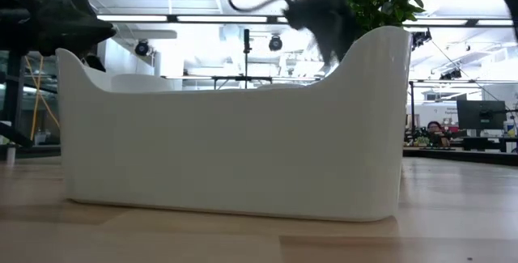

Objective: Pick and place pill bottles into a basket
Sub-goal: Put the orange medicine bottle into the container

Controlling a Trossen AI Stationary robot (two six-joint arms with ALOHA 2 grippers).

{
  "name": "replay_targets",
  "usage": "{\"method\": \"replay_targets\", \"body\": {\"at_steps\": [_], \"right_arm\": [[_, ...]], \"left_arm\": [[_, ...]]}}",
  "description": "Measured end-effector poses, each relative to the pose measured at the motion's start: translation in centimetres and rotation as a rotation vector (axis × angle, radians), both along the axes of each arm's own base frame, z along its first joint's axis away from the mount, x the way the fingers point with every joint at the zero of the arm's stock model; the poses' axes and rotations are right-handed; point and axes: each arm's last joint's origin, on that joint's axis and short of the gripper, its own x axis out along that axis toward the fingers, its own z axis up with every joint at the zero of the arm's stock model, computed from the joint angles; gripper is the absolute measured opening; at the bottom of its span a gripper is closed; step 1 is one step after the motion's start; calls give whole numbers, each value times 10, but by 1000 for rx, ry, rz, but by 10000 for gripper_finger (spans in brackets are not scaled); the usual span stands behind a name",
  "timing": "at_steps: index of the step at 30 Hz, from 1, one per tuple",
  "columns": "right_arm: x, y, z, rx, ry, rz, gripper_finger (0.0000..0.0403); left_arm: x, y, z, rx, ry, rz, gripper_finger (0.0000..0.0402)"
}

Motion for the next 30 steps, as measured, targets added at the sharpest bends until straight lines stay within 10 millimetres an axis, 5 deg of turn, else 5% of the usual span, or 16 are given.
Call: {"method": "replay_targets", "body": {"at_steps": [5, 16, 30], "right_arm": [[-16, 1, -19, 25, 54, -58, 369], [-3, -16, -67, -13, -109, -98, 369], [0, -49, -71, 33, -244, -138, 369]], "left_arm": [[0, 0, 0, 0, 0, 0, 67], [0, 0, 0, 1, 0, 9, 67], [0, 0, 0, 0, 0, 11, 67]]}}
